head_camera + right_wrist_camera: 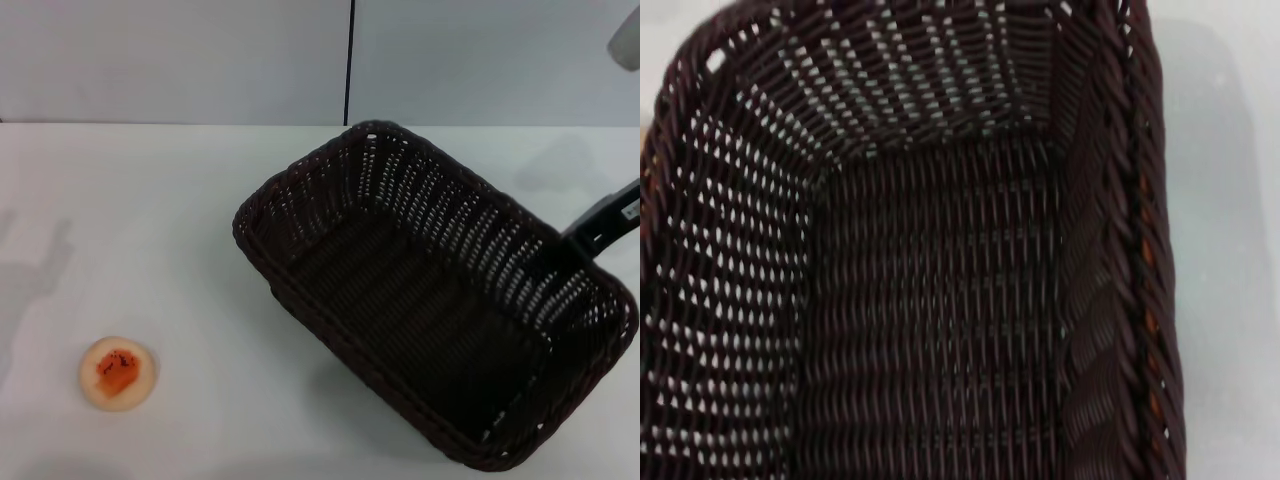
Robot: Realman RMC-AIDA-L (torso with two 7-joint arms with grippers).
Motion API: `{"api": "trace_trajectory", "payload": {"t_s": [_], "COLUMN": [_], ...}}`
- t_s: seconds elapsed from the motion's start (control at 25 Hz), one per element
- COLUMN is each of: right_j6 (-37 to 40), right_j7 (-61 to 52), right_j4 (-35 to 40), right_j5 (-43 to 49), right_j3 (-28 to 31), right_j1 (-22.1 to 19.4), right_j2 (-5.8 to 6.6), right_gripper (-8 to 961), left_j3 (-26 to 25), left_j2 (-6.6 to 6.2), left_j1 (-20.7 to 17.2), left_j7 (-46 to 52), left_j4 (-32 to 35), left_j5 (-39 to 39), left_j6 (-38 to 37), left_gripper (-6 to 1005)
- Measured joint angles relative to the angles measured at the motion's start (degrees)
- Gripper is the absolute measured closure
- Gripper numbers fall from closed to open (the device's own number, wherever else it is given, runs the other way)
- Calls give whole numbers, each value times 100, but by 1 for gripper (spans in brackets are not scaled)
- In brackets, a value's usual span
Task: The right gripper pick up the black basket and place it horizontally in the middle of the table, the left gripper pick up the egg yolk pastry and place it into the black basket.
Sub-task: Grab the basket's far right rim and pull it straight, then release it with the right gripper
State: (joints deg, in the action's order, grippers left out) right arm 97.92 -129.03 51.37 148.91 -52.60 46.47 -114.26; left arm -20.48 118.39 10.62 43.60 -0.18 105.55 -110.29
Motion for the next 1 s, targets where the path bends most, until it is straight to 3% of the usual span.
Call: {"api": "trace_trajectory", "payload": {"t_s": [0.2, 0.32, 0.72, 1.0], "right_j6": [193, 212, 515, 671], "right_j7": [89, 260, 1571, 1935], "right_j4": [290, 344, 429, 814], "right_j5": [-620, -1454, -2879, -2821], "right_j3": [366, 414, 644, 449], "right_j1": [-135, -310, -470, -296], "right_j2": [47, 213, 311, 399], "right_gripper": [798, 798, 783, 767], "left_j3": [-1, 0, -1, -1], "left_j2": [0, 0, 0, -1], "left_j1": [4, 4, 1, 1], "left_j7": [0, 0, 0, 1], "left_j4": [0, 0, 0, -8], "left_j5": [0, 0, 0, 0], "left_j6": [20, 25, 26, 26], "left_gripper": [185, 185, 184, 184]}}
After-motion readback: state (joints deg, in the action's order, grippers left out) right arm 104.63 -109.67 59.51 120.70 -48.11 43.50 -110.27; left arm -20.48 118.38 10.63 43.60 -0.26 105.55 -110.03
